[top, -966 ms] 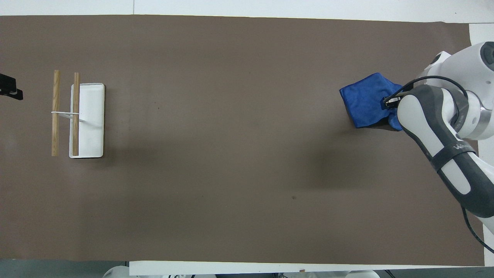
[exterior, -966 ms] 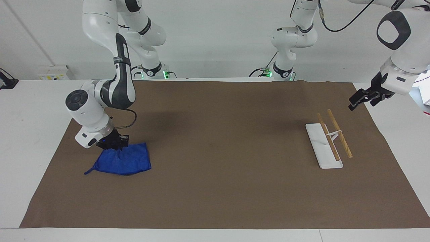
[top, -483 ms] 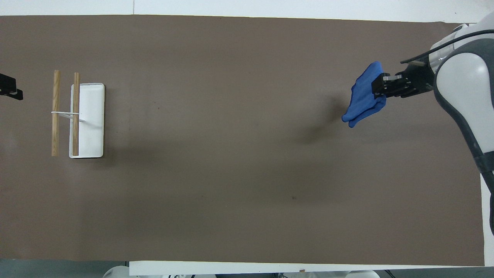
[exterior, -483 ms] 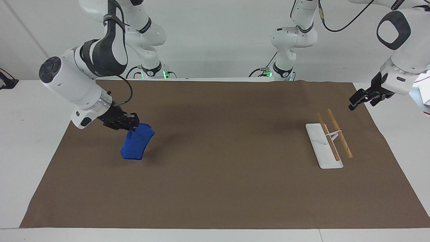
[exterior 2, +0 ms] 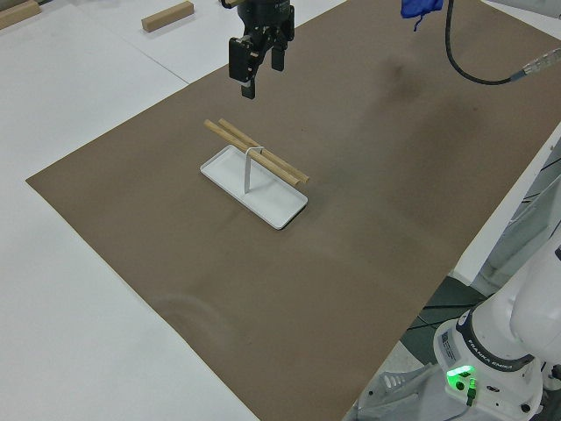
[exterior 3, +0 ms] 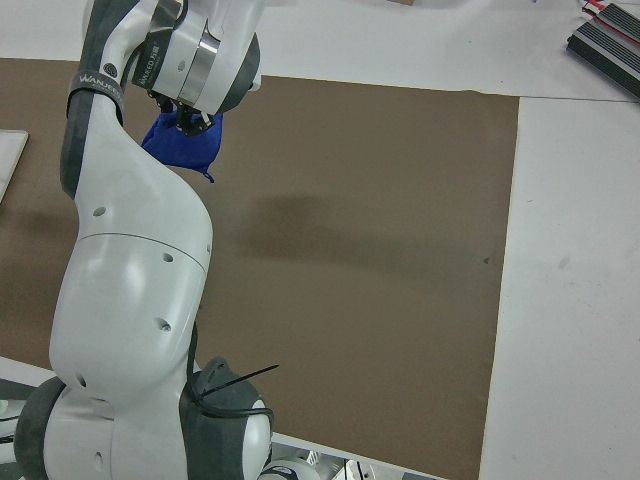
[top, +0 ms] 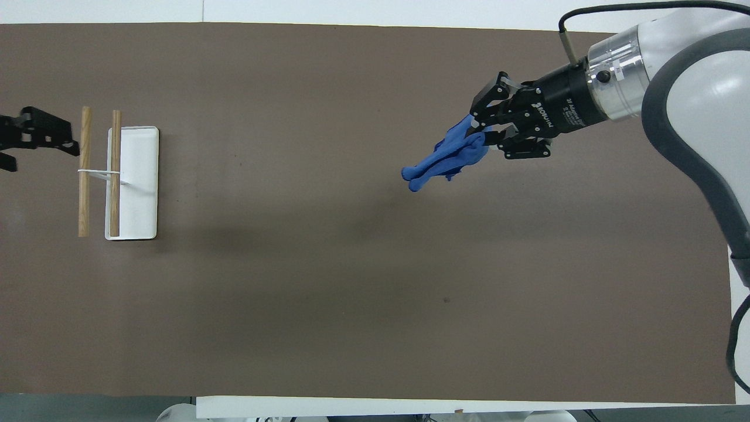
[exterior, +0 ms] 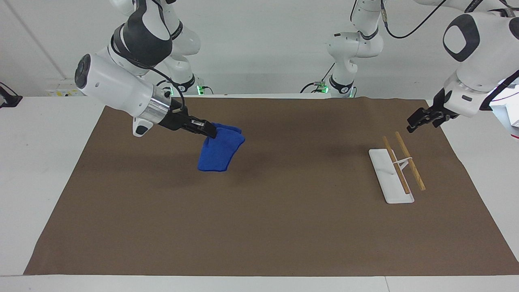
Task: Right arm passes towel to left arm to hang
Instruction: 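Lift the towel with the right gripper while the left gripper approaches, then close the left gripper on the towel beside the right gripper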
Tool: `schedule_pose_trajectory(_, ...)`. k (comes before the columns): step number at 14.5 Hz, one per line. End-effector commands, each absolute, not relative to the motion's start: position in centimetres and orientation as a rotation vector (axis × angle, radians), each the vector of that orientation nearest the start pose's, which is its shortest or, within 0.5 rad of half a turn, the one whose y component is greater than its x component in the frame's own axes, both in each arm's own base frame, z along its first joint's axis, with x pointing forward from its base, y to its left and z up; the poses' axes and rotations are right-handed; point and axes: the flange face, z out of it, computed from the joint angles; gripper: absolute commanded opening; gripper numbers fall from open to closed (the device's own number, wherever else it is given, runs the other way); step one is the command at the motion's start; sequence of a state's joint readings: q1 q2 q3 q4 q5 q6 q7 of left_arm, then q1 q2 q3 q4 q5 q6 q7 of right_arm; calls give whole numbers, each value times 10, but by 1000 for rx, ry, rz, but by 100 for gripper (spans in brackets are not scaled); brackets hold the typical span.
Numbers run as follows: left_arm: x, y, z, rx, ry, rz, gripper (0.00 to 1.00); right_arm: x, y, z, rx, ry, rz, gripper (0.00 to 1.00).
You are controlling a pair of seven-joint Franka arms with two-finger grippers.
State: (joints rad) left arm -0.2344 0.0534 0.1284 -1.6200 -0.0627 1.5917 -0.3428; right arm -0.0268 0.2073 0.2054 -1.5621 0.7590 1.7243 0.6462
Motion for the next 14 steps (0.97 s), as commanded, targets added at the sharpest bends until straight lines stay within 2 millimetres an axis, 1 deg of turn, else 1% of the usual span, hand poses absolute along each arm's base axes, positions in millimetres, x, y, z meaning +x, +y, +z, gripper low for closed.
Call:
schedule_pose_trajectory(1,550,-129,578,-3151,-830,162,100,602,204,558,-2185,834,496,1)
schedule_pose_trajectory(2,547,-152,579,-3112,-986,157,100,598,223,559,-2155,863,516,1)
schedule_pose_trajectory(3,542,-179,582,-3061,-1158,140,100,596,236,560,-2131,906,526,0)
schedule_pose_trajectory(5,535,-224,587,-2922,-1556,97,100,590,261,562,-2096,967,542,1)
schedule_pose_trajectory(6,529,-245,591,-2892,-1656,90,100,586,272,562,-2100,966,552,1)
schedule_pose_trajectory(7,524,-259,592,-2859,-1735,97,100,585,275,562,-2093,978,562,0)
schedule_pose_trajectory(8,517,-278,595,-2836,-1819,137,100,586,276,564,-2052,1017,581,1)
schedule_pose_trajectory(9,510,-291,595,-2830,-1843,151,100,585,276,562,-2016,1048,613,1)
schedule_pose_trajectory(10,503,-302,594,-2849,-1811,155,97,585,277,561,-2003,1055,628,0)
schedule_pose_trajectory(11,500,-309,595,-2867,-1797,151,86,584,277,562,-2003,1057,629,1)
schedule_pose_trajectory(13,498,-320,593,-2903,-1790,127,72,582,279,560,-2005,1059,633,1)
schedule_pose_trajectory(14,497,-324,592,-2915,-1782,122,69,579,283,560,-2010,1052,637,1)
